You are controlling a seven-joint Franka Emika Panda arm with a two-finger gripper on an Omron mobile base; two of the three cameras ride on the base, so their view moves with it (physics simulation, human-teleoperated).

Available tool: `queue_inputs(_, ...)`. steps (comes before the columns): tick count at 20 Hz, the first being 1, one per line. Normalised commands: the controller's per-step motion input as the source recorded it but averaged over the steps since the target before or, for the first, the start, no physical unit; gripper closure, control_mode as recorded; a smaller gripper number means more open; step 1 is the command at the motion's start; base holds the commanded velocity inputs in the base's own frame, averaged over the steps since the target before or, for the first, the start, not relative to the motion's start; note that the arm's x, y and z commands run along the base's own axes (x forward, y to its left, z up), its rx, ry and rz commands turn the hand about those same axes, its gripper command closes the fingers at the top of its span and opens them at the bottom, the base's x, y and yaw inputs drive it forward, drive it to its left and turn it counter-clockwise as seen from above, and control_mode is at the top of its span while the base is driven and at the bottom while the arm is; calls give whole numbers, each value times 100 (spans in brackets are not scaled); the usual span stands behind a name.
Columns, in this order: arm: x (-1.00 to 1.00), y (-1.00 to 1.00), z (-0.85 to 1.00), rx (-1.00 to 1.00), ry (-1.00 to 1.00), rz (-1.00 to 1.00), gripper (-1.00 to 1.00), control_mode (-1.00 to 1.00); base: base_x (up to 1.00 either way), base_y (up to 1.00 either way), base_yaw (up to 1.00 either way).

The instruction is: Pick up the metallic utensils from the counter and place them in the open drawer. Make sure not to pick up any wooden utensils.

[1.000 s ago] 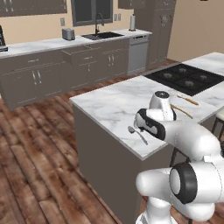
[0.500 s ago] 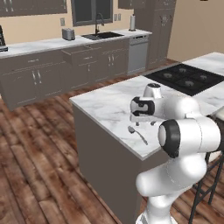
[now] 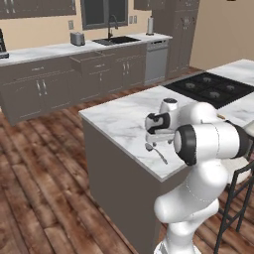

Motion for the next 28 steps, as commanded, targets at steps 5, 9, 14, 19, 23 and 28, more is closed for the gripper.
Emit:
queue_inputs(5, -12, 11, -14, -4, 1, 12, -100, -100, 0, 0, 0)
queue_inputs(9, -23, 18, -12, -5, 0, 12, -100, -100, 0, 0, 0)
queue_inputs(14, -18, 4, -29, -2, 0, 12, -100, -100, 0, 0, 0)
queue_inputs(19, -1, -16, -30, 0, 4, 7, -100, -100, 0, 0, 0)
queue_inputs(23, 0, -7, -25, 0, 8, 2, -100, -100, 0, 0, 0)
queue_inputs(28, 0, 0, -19, -3, 16, 5, -100, -100, 0, 0, 0)
